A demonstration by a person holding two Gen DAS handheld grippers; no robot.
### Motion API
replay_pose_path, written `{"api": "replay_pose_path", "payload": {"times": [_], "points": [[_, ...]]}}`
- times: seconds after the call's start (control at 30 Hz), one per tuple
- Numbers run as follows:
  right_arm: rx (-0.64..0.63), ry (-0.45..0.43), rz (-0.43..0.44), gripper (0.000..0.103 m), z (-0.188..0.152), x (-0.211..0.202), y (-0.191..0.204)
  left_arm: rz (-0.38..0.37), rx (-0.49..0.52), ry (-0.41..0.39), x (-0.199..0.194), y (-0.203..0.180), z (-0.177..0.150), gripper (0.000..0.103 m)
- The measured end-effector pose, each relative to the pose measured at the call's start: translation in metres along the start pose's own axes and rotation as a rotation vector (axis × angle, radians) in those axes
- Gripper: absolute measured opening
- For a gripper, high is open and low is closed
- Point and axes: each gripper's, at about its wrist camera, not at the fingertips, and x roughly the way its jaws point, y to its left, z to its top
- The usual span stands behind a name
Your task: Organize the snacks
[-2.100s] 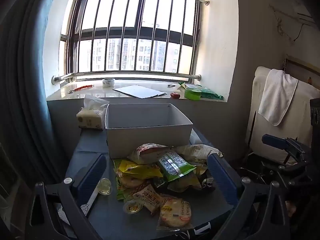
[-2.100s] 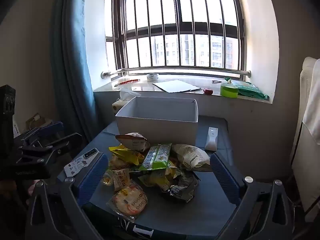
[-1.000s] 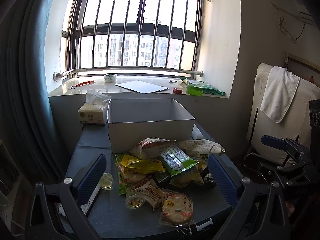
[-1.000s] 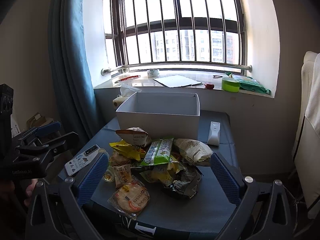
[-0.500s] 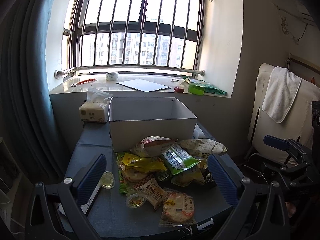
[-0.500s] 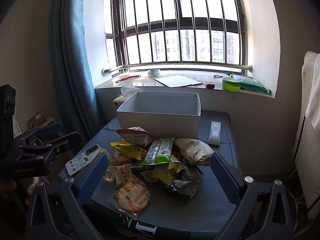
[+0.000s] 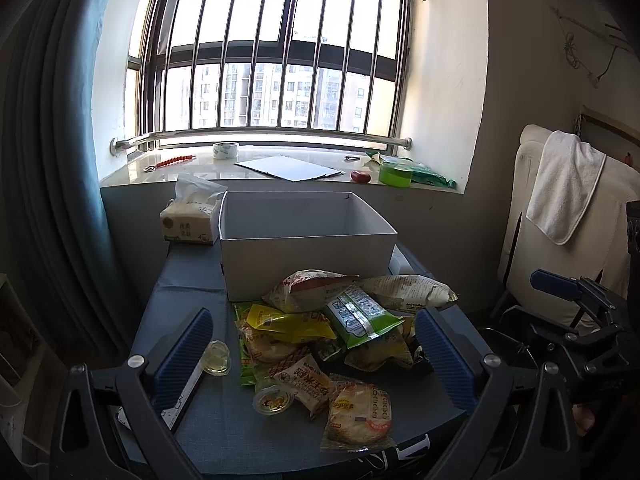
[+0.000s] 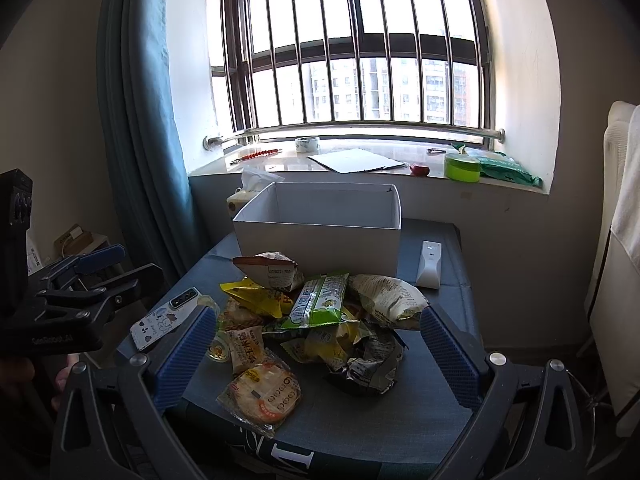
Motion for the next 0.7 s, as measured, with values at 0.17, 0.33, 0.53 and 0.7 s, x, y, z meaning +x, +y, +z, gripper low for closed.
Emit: {"api": "replay_pose_path", "payload": {"times": [0.17, 0.33, 0.53, 0.7], "points": [[0.001, 0.001, -0.001, 0.103, -0.001, 0.000, 0.000, 0.001, 0.001, 0.002, 0.001, 0.000, 0.000, 0.103], [0.000, 0.001, 0.001, 0.103, -0.001, 0.000, 0.000, 0.006, 0.001, 0.008, 0.004, 0.001, -0.002, 0.103], [0.001, 0.000, 0.000, 0.103, -0.001, 0.000, 0.000, 0.010, 0.003, 0.017, 0.007, 0.000, -0.003, 0.103], [0.002, 0.001, 0.000, 0.103, -0.002, 0.000, -0.001, 0.012, 0.008, 0.027, 0.012, 0.000, -0.004, 0.103]]}}
